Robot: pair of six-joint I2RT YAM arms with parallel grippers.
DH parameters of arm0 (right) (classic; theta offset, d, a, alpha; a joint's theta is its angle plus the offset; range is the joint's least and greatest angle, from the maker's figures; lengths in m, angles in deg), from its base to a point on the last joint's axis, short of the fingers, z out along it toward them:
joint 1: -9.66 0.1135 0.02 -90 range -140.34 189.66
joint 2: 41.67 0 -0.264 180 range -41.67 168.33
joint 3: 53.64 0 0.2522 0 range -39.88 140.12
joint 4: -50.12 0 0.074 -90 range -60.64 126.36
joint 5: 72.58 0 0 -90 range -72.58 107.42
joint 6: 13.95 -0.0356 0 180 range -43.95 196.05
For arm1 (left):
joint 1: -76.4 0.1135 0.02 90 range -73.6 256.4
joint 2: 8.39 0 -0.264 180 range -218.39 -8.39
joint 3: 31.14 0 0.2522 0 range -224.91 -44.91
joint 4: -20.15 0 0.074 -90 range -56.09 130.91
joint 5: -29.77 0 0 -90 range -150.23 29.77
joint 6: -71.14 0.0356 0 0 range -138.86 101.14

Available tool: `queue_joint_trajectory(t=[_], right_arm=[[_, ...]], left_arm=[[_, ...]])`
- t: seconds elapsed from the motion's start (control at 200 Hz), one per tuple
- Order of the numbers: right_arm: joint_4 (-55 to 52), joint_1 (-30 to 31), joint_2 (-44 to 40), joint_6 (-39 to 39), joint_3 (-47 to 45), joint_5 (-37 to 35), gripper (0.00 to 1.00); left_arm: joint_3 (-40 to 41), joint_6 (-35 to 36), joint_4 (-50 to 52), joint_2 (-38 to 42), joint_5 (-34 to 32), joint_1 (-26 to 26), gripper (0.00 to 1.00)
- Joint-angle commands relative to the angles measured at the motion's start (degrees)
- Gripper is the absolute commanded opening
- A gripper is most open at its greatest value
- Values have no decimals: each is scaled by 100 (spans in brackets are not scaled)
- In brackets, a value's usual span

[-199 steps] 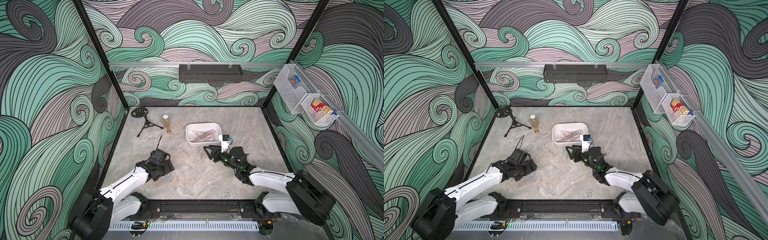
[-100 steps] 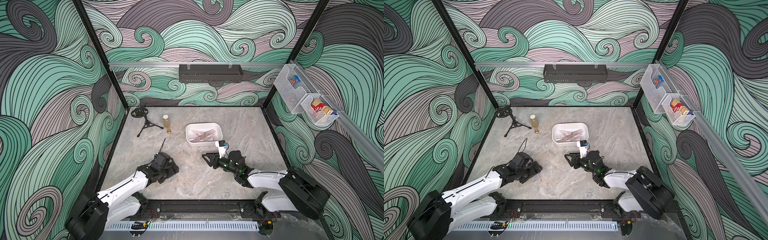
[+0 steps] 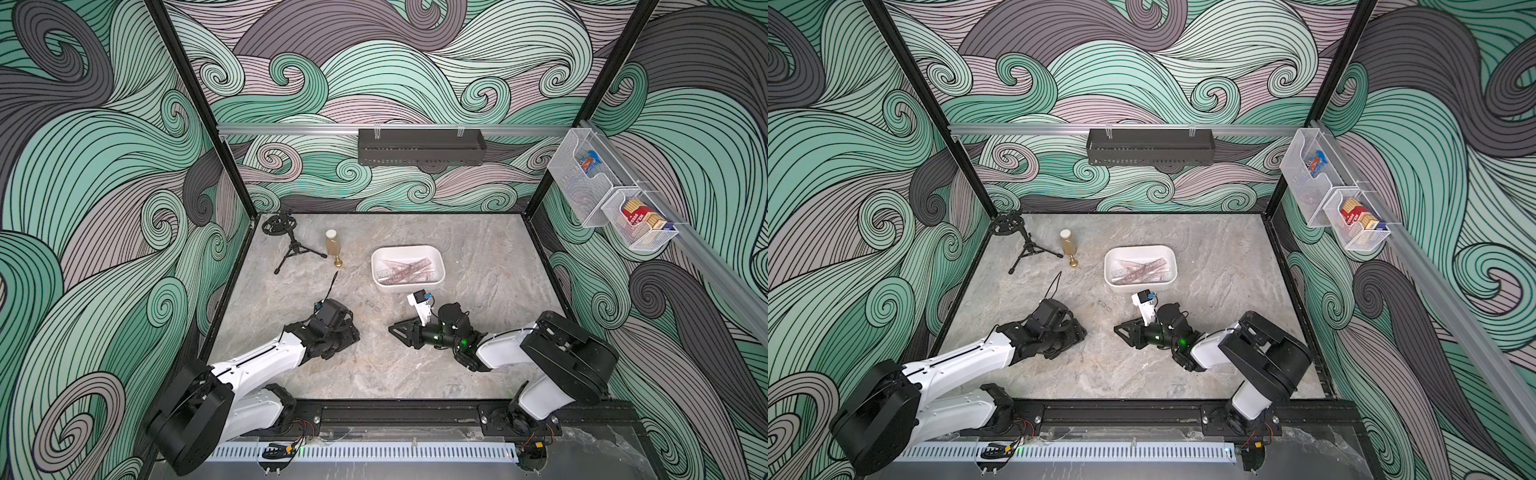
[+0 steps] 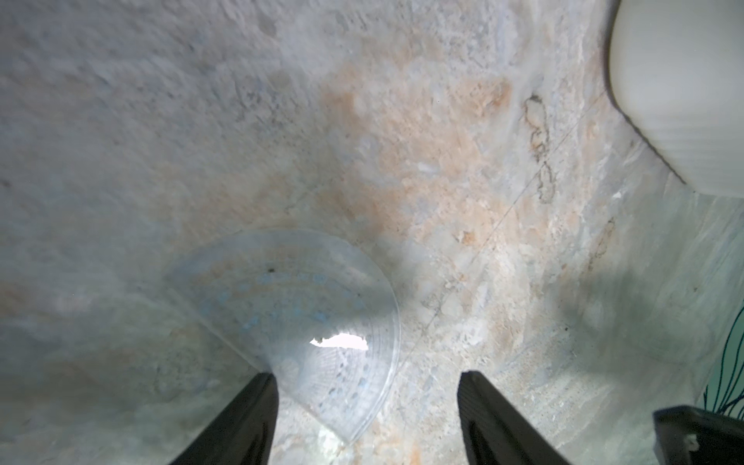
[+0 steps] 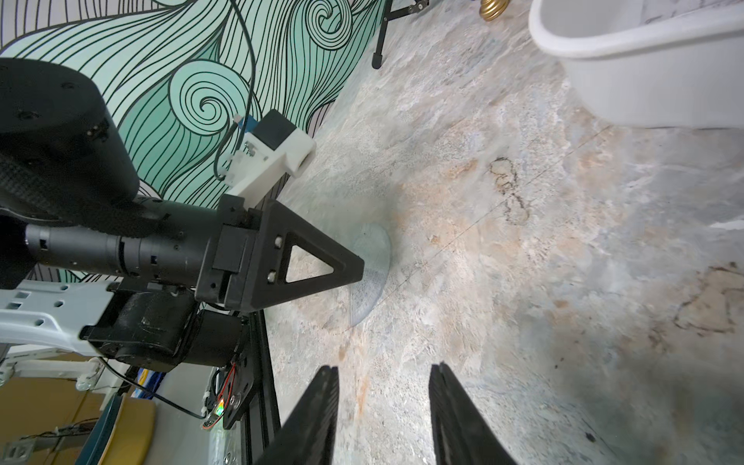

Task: Put the scattered rulers into the storage box
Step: Pick up the ruler from the center of the board.

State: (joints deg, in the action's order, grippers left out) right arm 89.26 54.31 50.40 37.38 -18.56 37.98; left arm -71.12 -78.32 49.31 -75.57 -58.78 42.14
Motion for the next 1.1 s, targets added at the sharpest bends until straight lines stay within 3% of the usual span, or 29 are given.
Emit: queue_joint_trajectory(t=[0.0,0.425,0.6,0.705,0.851,1.096], right_arm=[[154,36,134,77,149,192,39],[158,150,654,115,591,326,26],[-112,328,1091,344,1155,282,17],[-447,486,1563,527,1711,266,6],[-891,665,2193,736,2420,277,3],[-1284,747,2703,875,2948,195,1]], left_arm=[[119,164,404,-358,-286,-19,74],[-34,376,153,-366,-111,39,69],[-77,809,242,83,-61,746,64],[-13,959,142,358,110,1224,63],[112,1098,-47,497,358,1557,64],[183,1340,-196,-44,1048,1770,66]])
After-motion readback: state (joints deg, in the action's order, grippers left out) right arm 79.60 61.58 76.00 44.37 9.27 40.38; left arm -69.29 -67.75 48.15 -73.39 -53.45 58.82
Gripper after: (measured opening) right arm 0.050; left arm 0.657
